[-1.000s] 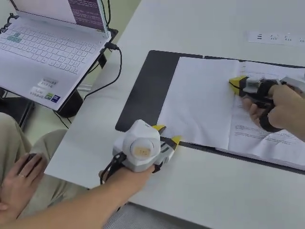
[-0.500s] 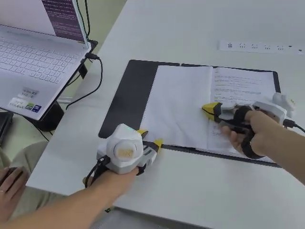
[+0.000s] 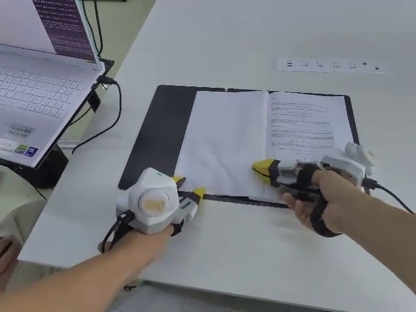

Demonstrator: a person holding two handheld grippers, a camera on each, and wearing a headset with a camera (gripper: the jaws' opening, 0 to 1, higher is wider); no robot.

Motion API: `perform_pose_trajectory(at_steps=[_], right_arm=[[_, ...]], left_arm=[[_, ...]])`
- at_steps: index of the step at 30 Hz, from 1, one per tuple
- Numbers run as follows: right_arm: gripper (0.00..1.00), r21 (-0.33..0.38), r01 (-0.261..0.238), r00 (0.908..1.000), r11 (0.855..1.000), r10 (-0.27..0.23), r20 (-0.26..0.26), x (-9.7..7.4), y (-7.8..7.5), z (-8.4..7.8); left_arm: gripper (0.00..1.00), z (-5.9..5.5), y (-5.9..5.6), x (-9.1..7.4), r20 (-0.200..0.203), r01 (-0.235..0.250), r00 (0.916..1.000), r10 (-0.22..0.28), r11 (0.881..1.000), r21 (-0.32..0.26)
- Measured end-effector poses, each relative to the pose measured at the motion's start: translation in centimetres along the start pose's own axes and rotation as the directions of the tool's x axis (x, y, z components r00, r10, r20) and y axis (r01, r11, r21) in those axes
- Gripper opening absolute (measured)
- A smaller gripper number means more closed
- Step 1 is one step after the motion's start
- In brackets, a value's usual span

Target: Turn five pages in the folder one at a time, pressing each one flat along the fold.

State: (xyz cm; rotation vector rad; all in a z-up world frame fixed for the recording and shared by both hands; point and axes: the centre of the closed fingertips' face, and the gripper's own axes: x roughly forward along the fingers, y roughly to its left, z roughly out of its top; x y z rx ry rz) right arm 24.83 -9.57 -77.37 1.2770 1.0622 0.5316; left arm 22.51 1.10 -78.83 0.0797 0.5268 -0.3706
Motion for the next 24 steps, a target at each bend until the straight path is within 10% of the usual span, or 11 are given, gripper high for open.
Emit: perform_pose_trajectory(at_steps=[19, 24], right_arm=[[0.00, 0.024, 0.021, 0.9981, 0.999, -0.020, -0.058, -2.3, -1.6, -4.6], [0.00, -0.038, 0.007, 0.9988, 0.999, -0.008, -0.048, -5.2, -0.5, -6.0]], left_arm=[[0.26, 0.0, 0.1, 0.0, -0.001, -0.005, 1.0000, 0.005, 1.000, -0.011], [0.30, -0.1, 0.0, -0.3, -0.118, -0.011, 0.9930, 0.007, 0.999, -0.034]])
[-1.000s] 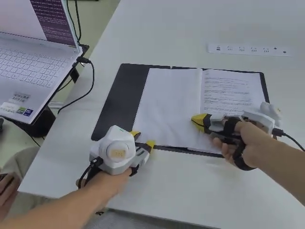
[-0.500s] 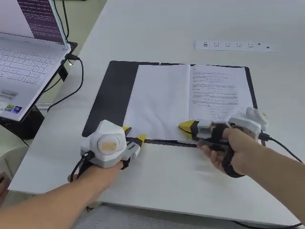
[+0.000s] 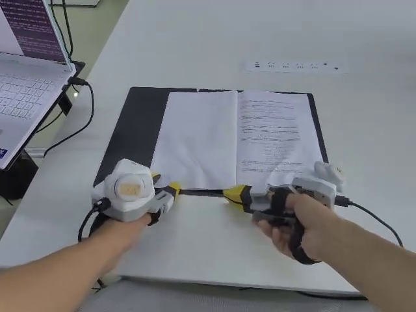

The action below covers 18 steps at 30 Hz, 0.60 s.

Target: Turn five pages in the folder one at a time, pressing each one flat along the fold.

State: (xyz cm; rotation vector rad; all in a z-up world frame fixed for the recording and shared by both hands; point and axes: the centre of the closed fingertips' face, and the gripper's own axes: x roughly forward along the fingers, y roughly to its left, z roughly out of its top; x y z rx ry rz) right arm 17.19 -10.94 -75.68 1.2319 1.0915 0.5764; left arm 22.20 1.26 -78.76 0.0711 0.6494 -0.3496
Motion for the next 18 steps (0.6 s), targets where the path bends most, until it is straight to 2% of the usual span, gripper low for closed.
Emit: perform_pose_trajectory(at_steps=[1, 2, 3, 4, 5, 6, 7, 8, 9, 11, 12, 13, 14, 15, 16, 18], right_arm=[[0.00, -0.051, 0.004, 0.9996, 0.999, -0.003, 0.028, -0.7, 0.4, 0.2], [0.00, -0.163, 0.034, 0.9981, 0.986, -0.025, 0.056, -2.1, 0.9, 0.5], [0.00, -0.221, 0.054, 0.9956, 0.974, -0.035, 0.087, -3.1, 1.5, 0.7], [0.00, -0.269, 0.072, 0.9927, 0.960, -0.043, 0.113, -4.1, 2.1, 0.9], [0.00, -0.337, 0.103, 0.9865, 0.936, -0.053, 0.155, -5.8, 3.0, 1.4], [0.00, -0.423, 0.149, 0.9713, 0.894, -0.052, 0.232, -7.7, 3.9, 2.5], [0.00, -0.449, 0.162, 0.9664, 0.879, -0.049, 0.253, -8.3, 4.3, 2.8], [0.03, -0.504, 0.199, 0.9495, 0.840, -0.038, 0.311, -10.0, 5.2, 3.5], [0.11, -0.522, 0.225, 0.9374, 0.823, -0.037, 0.346, -11.1, 5.5, 3.9], [0.25, -0.597, 0.328, 0.9052, 0.732, -0.063, 0.420, -13.7, 6.2, 4.4], [0.31, -0.639, 0.372, 0.8934, 0.673, -0.072, 0.444, -14.9, 6.5, 4.5], [0.34, -0.657, 0.401, 0.8846, 0.638, -0.084, 0.459, -15.7, 6.5, 4.5], [0.37, -0.674, 0.444, 0.8677, 0.591, -0.095, 0.488, -16.8, 6.6, 4.7], [0.42, -0.690, 0.463, 0.8605, 0.557, -0.095, 0.500, -17.3, 6.7, 4.8], [0.47, -0.696, 0.502, 0.8419, 0.512, -0.106, 0.529, -18.3, 6.5, 5.0], [0.59, -0.688, 0.547, 0.8161, 0.477, -0.121, 0.565, -19.3, 6.1, 5.4]], left_arm=[[0.31, 0.7, -0.2, -0.3, 0.010, 0.002, 1.0000, -0.002, 1.000, 0.000], [0.32, 1.3, -0.5, -0.8, 0.035, 0.011, 0.9993, -0.011, 1.000, -0.009], [0.32, 2.3, -0.9, -1.3, 0.075, 0.022, 0.9970, -0.020, 0.999, -0.030], [0.32, 2.7, -1.0, -1.8, 0.084, 0.023, 0.9962, -0.019, 0.999, -0.041], [0.32, 3.2, -1.1, -2.8, 0.086, 0.023, 0.9961, -0.018, 0.999, -0.048], [0.32, 3.9, -1.5, -3.7, 0.109, 0.035, 0.9936, -0.028, 0.997, -0.065], [0.32, 4.1, -1.6, -4.0, 0.119, 0.038, 0.9925, -0.030, 0.997, -0.068], [0.33, 4.9, -1.9, -5.3, 0.141, 0.038, 0.9896, -0.026, 0.996, -0.077], [0.34, 5.5, -2.3, -6.3, 0.158, 0.042, 0.9871, -0.029, 0.996, -0.084], [0.38, 6.1, -2.4, -7.9, 0.180, 0.050, 0.9833, -0.028, 0.992, -0.116], [0.41, 6.5, -2.6, -8.8, 0.192, 0.053, 0.9809, -0.028, 0.990, -0.129], [0.45, 6.9, -2.6, -9.5, 0.206, 0.053, 0.9782, -0.025, 0.990, -0.133], [0.49, 7.3, -2.6, -10.4, 0.226, 0.044, 0.9741, -0.012, 0.990, -0.134], [0.52, 7.3, -2.6, -10.9, 0.225, 0.040, 0.9742, -0.010, 0.991, -0.129], [0.57, 7.4, -2.6, -11.6, 0.228, 0.033, 0.9738, -0.002, 0.991, -0.131], [0.65, 7.4, -2.6, -12.3, 0.228, 0.024, 0.9736, 0.006, 0.991, -0.130]])
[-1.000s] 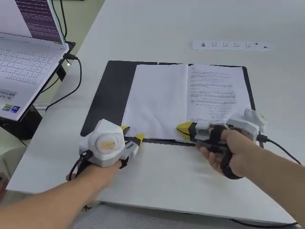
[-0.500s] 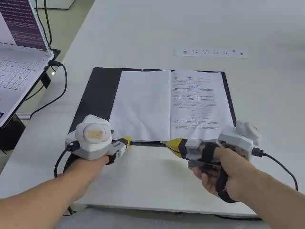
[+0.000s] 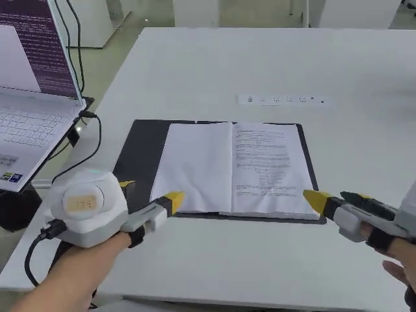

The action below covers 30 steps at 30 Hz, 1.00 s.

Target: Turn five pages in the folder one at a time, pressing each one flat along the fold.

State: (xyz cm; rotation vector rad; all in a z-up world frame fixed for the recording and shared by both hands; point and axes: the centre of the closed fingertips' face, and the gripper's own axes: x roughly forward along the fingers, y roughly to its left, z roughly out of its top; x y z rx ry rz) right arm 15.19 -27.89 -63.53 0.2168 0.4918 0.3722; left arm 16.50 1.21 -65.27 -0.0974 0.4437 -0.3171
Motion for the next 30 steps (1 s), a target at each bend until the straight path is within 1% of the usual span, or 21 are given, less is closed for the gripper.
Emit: perform_pose_trajectory(at_steps=[2, 3, 4, 5, 7, 8, 9, 12, 13, 15, 17, 18, 22, 24, 26, 30], right_arm=[[0.69, -0.039, 0.027, 0.9996, 0.999, -0.026, 0.012, -0.4, -0.9, -0.1], [0.72, -0.040, 0.038, 0.9992, 0.998, -0.037, 0.010, -0.5, -1.5, -0.4], [0.74, -0.048, 0.037, 0.9993, 0.998, -0.037, 0.006, -0.5, -1.7, -0.6], [0.78, -0.057, 0.052, 0.9986, 0.997, -0.053, 0.001, -0.7, -2.1, -0.9], [0.86, -0.071, 0.065, 0.9979, 0.995, -0.064, 0.009, -0.9, -2.5, -1.0], [0.91, -0.067, 0.076, 0.9969, 0.995, -0.075, 0.023, -1.1, -2.7, -0.8], [0.93, -0.085, 0.084, 0.9957, 0.993, -0.080, 0.047, -1.3, -3.1, -0.6], [1.00, -0.084, 0.085, 0.9957, 0.993, -0.081, 0.044, -1.5, -3.4, -0.8], [0.99, -0.083, 0.084, 0.9957, 0.993, -0.081, 0.046, -1.6, -3.6, -0.7], [1.00, -0.077, 0.066, 0.9969, 0.995, -0.063, 0.048, -1.6, -3.5, -0.7], [1.00, -0.070, 0.052, 0.9977, 0.996, -0.049, 0.048, -1.6, -3.1, -0.6], [1.00, -0.080, 0.050, 0.9978, 0.995, -0.047, 0.046, -1.6, -3.0, -0.5], [1.00, -0.080, 0.035, 0.9982, 0.996, -0.031, 0.051, -1.3, -2.6, -0.1], [1.00, -0.081, 0.033, 0.9983, 0.996, -0.029, 0.051, -1.0, -2.6, 0.0], [1.00, -0.071, 0.028, 0.9987, 0.997, -0.025, 0.043, -0.9, -2.5, -0.2], [0.99, -0.071, 0.028, 0.9987, 0.997, -0.025, 0.044, -0.8, -2.7, -0.2]], left_arm=[[0.68, -0.1, 0.0, -0.8, -0.010, -0.011, 0.9999, 0.011, 1.000, 0.020], [0.71, 0.0, 0.1, -1.3, -0.002, -0.025, 0.9997, 0.025, 0.999, 0.044], [0.75, 0.1, 0.2, -1.5, 0.005, -0.029, 0.9996, 0.029, 0.998, 0.059], [0.78, 0.1, 0.1, -1.9, 0.008, -0.033, 0.9994, 0.032, 0.998, 0.061], [0.85, 0.1, 0.2, -2.3, 0.006, -0.048, 0.9989, 0.047, 0.994, 0.096], [0.88, 0.1, 0.1, -2.5, 0.006, -0.050, 0.9987, 0.050, 0.993, 0.103], [0.90, 0.1, 0.0, -2.8, 0.013, -0.050, 0.9987, 0.049, 0.993, 0.107], [0.97, 0.0, -0.1, -3.4, 0.013, -0.059, 0.9983, 0.057, 0.990, 0.128], [0.99, 0.0, -0.1, -3.6, 0.014, -0.059, 0.9982, 0.058, 0.991, 0.124], [0.99, -0.1, -0.2, -3.8, 0.011, -0.057, 0.9984, 0.056, 0.993, 0.106], [0.99, -0.1, -0.4, -4.0, 0.013, -0.056, 0.9984, 0.055, 0.992, 0.113], [0.99, -0.1, -0.4, -4.0, 0.011, -0.056, 0.9984, 0.055, 0.992, 0.117], [0.98, 0.3, -0.7, -3.8, 0.016, -0.052, 0.9986, 0.051, 0.991, 0.119], [0.93, 0.5, -1.0, -3.4, 0.013, -0.043, 0.9991, 0.041, 0.992, 0.120], [0.94, 0.5, -1.2, -2.9, 0.012, -0.038, 0.9992, 0.037, 0.992, 0.122], [0.90, 0.0, -2.4, -1.4, -0.015, -0.004, 0.9999, 0.006, 0.991, 0.137]])
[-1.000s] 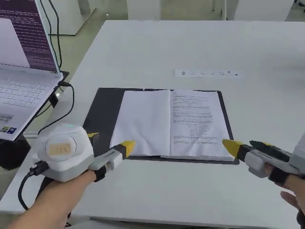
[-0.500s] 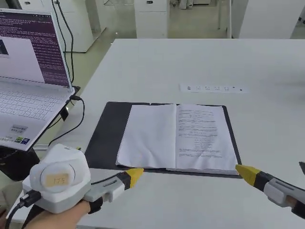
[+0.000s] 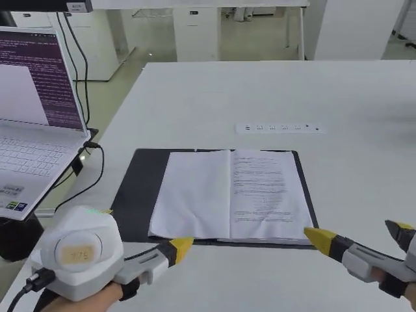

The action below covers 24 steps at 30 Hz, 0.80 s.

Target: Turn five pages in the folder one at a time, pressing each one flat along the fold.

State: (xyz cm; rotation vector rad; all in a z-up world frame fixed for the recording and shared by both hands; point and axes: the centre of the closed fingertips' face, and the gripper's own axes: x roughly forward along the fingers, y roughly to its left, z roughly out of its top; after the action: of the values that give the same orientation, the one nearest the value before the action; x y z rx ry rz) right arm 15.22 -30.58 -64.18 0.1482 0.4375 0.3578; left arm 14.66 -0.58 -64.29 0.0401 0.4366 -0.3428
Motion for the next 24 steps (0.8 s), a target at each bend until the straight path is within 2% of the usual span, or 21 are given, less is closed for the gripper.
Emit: perform_pose_trajectory(at_steps=[5, 13, 24], right_arm=[[0.97, 0.010, 0.007, 1.0000, 1.000, -0.007, -0.007, 0.0, -0.3, -0.5], [0.94, 0.004, 0.005, 0.9996, 1.000, -0.005, -0.029, 0.1, -0.3, -1.3], [0.92, 0.027, 0.009, 0.9992, 1.000, -0.008, -0.038, 0.3, -0.6, -2.0]], left_arm=[[0.84, -0.2, -1.9, 2.7, -0.019, 0.049, 0.9986, -0.049, 0.999, -0.006], [0.75, -0.8, -4.6, 6.4, -0.056, 0.104, 0.9930, -0.103, 0.994, 0.015], [0.64, -2.0, -8.7, 11.2, -0.099, 0.177, 0.9800, -0.172, 0.983, 0.041]])
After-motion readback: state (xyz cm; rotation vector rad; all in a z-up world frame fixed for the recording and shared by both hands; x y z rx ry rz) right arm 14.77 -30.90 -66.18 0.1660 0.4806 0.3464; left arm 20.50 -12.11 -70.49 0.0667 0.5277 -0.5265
